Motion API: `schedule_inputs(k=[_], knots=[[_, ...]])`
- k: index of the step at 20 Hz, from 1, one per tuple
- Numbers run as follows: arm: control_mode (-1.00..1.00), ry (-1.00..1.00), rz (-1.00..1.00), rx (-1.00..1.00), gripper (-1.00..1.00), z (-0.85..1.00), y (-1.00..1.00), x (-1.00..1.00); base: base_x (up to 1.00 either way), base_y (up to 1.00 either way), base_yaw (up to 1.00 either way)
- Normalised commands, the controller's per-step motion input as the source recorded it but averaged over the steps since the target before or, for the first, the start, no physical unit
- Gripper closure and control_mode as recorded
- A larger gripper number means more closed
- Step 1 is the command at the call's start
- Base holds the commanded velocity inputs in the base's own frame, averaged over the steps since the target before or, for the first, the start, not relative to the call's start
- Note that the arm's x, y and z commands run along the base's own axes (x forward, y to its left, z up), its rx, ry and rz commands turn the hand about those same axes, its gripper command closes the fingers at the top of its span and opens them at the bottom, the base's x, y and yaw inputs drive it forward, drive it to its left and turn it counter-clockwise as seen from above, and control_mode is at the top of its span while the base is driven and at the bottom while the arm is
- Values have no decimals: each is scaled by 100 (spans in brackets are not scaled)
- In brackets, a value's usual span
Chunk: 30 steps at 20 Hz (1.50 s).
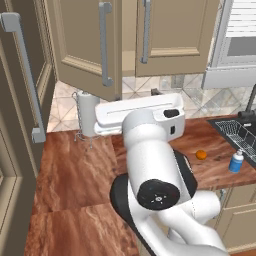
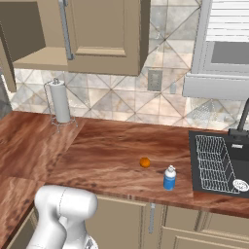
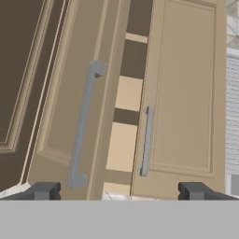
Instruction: Open the cabinet. Pick the soap dispenser and place it next to the sink. Then close the cabinet.
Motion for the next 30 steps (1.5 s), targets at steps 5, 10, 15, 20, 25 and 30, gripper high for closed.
schedule_inputs(k=[5,10,15,20,25,30], knots=[[-100,0,0,0,-100,-1,8,12,0,0,0],[-100,0,0,0,-100,-17,0,35,0,0,0],[-100,0,0,0,-100,-12,6,32,0,0,0],[-100,0,0,0,-100,-3,18,25,0,0,0],[-100,1,0,0,-100,-1,15,26,0,0,0],[-100,1,0,0,-100,0,21,23,0,0,0]])
